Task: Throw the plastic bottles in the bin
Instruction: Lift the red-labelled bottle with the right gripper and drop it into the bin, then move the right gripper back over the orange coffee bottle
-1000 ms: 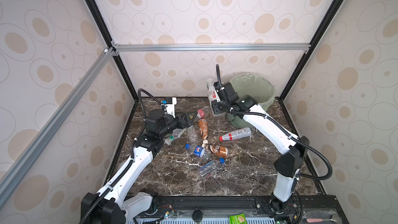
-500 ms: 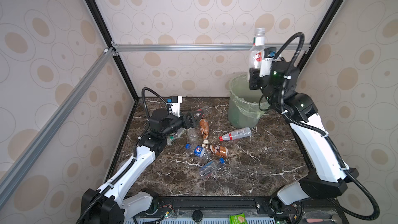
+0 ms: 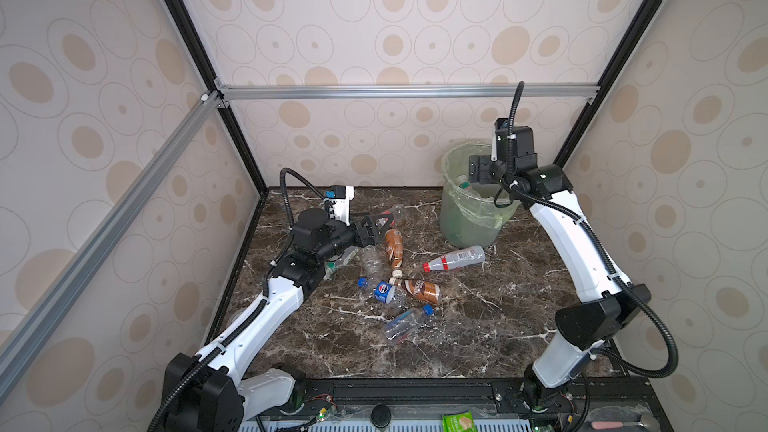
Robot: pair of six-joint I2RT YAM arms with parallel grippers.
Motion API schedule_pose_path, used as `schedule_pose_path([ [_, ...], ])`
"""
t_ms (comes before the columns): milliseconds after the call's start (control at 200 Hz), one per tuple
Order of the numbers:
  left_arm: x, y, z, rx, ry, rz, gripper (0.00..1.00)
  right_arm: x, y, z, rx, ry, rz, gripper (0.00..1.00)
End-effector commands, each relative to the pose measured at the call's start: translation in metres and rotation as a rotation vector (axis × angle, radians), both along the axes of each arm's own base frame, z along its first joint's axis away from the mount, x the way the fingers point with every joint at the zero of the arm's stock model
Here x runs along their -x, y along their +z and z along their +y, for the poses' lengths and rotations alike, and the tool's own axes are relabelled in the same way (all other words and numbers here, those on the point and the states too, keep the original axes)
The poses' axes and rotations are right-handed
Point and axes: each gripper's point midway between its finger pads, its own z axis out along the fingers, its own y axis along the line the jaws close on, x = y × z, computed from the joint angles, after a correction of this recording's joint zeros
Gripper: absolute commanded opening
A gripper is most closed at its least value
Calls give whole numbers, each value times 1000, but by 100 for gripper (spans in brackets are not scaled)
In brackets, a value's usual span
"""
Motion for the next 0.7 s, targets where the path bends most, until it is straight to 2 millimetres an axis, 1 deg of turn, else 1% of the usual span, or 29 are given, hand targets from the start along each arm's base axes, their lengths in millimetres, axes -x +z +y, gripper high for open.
schedule_pose_path([
  [0, -3, 23, -4, 20, -11, -66, 99, 27, 35, -1, -22, 25, -73, 99],
  [70, -4, 21, -5, 24, -10, -58, 99, 36, 24, 9, -16, 60, -43, 99],
  [130, -5, 20, -5, 25, -9, -53, 99, 44, 7, 19, 7, 88, 7, 99],
  [180, -5, 19, -5, 27, -9, -53, 99, 51, -10, 28, 30, 101, 48, 99],
  [265, -4, 15, -5, 20, -9, -47, 99, 66, -38, 51, 40, 166, 95, 99],
  [310, -4, 14, -4, 19, -7, -46, 99, 73, -52, 61, 51, 189, 117, 99],
  [420, -1, 10, -2, 21, -1, -35, 99, 89, -93, 85, 49, 283, 221, 99],
  [515, -1, 2, 6, 13, 38, -9, 99, 101, -125, 108, 6, 372, 288, 99],
  [595, -1, -7, 13, 10, 66, 21, 99, 107, -146, 128, -19, 415, 322, 100],
  [650, 1, -13, 20, 21, 84, 45, 99, 107, -163, 142, -22, 434, 344, 99],
  [695, -2, -17, 30, 33, 133, 60, 99, 106, -176, 154, -28, 440, 363, 99],
])
